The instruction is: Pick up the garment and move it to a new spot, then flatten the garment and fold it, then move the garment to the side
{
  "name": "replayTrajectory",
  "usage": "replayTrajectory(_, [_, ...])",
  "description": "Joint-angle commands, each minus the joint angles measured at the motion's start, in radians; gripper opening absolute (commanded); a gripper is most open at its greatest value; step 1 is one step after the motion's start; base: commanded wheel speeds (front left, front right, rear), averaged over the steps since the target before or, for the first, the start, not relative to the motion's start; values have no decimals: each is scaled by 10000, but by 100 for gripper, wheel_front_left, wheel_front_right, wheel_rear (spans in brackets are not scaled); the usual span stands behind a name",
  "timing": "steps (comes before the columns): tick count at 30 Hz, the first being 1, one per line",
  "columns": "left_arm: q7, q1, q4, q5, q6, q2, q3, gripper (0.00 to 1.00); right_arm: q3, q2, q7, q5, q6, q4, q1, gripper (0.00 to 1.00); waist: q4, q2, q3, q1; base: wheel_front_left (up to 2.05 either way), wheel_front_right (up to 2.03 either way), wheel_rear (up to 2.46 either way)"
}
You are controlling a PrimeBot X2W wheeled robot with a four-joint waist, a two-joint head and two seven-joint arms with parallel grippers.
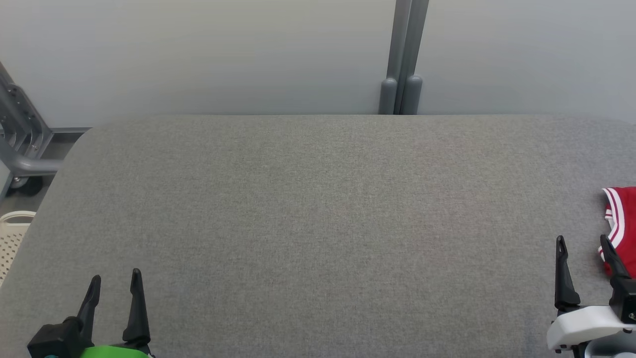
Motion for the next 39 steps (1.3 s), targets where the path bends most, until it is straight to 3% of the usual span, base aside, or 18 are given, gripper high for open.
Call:
replayTrajectory(1, [-30,90,27,52,-69,-24,60,100,7,-18,-66,39,-14,24,69,100,-25,0,-4,1,0,0,0])
replayTrajectory(12, [-3,-68,26,87,-38,-81,-8,100,-23,-7,-8,26,-1,19,-61,100,-101,0,42,1,0,0,0])
replayTrajectory(13, [14,58,174,41,-29,-163,-87,0,1,86,8,10,4,172,98,0,-103,0,42,1,0,0,0])
replayTrajectory(18, [88,134,558,-46,-42,-386,-163,0,-11,234,76,117,4,665,115,0,-114,0,48,1,0,0,0])
replayTrajectory(39, [1128,-529,686,-3111,-569,-1003,672,0,503,152,1080,4865,0,764,-399,0,-266,0,128,1,0,0,0])
